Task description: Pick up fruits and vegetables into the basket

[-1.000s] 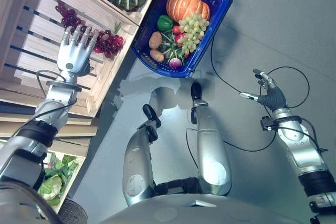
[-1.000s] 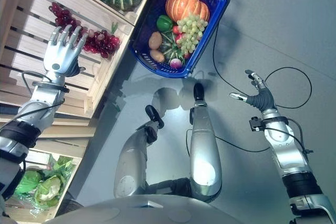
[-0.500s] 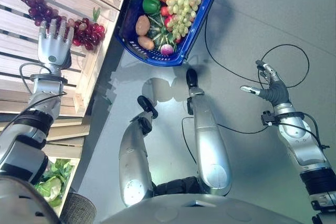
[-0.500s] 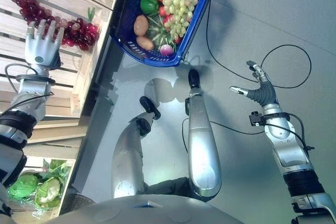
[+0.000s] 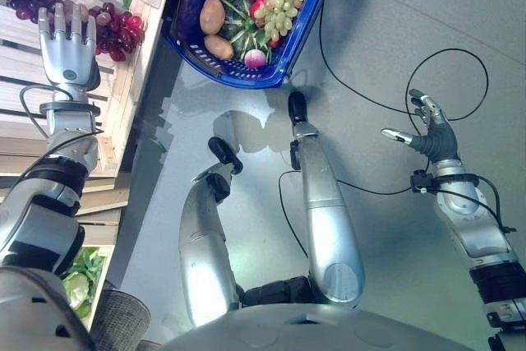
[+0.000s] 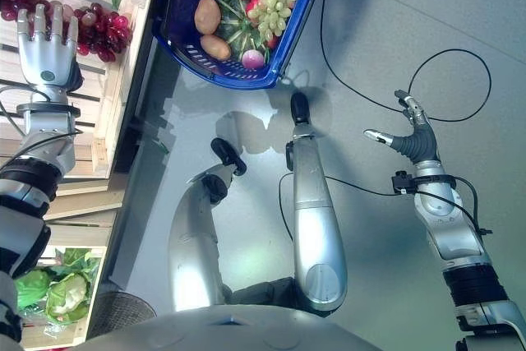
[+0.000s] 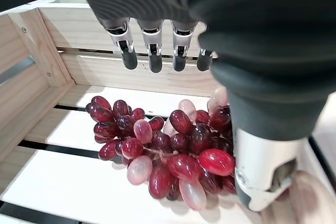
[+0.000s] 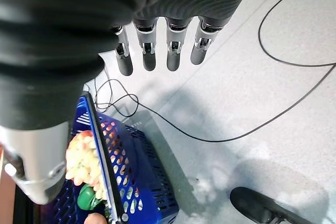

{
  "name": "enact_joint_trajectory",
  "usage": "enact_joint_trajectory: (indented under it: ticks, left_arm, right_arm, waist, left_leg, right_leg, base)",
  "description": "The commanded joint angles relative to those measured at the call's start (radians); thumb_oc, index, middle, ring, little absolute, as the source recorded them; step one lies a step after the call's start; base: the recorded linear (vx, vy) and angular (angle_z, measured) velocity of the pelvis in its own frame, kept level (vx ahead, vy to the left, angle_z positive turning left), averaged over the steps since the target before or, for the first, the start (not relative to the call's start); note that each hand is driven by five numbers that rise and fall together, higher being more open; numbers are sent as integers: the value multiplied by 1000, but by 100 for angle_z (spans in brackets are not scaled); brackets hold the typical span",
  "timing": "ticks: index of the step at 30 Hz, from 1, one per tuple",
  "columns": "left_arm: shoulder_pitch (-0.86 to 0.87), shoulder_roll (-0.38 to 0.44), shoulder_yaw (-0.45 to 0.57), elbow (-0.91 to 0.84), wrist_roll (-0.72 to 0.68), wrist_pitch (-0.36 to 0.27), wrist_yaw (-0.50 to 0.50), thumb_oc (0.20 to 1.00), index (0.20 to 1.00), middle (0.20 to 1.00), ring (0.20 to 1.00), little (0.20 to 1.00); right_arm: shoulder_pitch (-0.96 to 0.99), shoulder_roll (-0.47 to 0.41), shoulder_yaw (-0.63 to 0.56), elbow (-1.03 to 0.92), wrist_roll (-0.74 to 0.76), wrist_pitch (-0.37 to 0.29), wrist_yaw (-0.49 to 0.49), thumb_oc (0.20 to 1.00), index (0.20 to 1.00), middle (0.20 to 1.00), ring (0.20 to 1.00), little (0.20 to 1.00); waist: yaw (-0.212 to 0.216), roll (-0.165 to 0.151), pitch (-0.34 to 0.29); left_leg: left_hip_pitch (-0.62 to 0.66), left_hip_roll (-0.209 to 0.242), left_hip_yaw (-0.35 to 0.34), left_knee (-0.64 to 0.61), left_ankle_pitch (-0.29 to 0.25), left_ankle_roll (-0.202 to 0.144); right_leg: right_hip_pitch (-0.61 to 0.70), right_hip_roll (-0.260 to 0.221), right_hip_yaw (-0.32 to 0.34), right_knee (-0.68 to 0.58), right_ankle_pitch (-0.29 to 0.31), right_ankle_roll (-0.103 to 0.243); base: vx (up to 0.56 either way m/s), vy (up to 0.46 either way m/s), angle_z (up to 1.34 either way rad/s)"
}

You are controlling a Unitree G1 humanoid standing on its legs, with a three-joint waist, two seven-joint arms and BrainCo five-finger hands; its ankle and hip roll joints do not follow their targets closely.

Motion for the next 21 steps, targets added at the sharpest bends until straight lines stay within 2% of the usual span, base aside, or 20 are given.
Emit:
enact_joint_trajectory:
  ticks: [1,6,14,19,21]
  left_arm:
    - [-7,44,21,42,-21,44,48,1000,1000,1000,1000,1000]
    - [-63,44,2,48,-33,50,65,1000,1000,1000,1000,1000]
    - [-146,32,-39,92,-74,47,22,1000,1000,1000,1000,1000]
    - [-168,27,-51,122,-167,20,-16,1000,1000,1000,1000,1000]
    - [-165,17,-49,139,-257,9,-35,1000,1000,1000,1000,1000]
  right_arm:
    - [-7,-15,28,-14,16,-48,-28,1000,1000,1000,1000,1000]
    - [-19,-21,37,2,21,-52,-36,1000,1000,1000,1000,1000]
    - [-48,-29,61,35,23,-61,-55,1000,1000,1000,1000,1000]
    - [-61,-28,75,60,23,-78,-60,1000,1000,1000,1000,1000]
    - [-67,-25,81,69,21,-86,-64,1000,1000,1000,1000,1000]
  waist:
    - [-24,-21,-49]
    - [-30,-21,-49]
    - [-41,-14,-49]
    - [-46,-12,-49]
    - [-46,-11,-49]
  left_leg:
    - [-66,2,-50,49,-68,-20]
    - [-78,4,-48,48,-66,-22]
    - [-111,6,-43,61,-67,-25]
    - [-131,6,-41,69,-70,-26]
    - [-139,6,-40,70,-70,-25]
  right_leg:
    - [0,-9,28,-19,-41,74]
    - [-16,-8,32,-22,-35,74]
    - [-59,-4,47,-14,-29,71]
    - [-80,-1,53,-18,-24,71]
    - [-89,3,57,-18,-23,69]
  base:
    - [0,0,0]
    - [0,0,0]
    - [-3,21,-1]
    - [0,0,0]
    - [0,0,0]
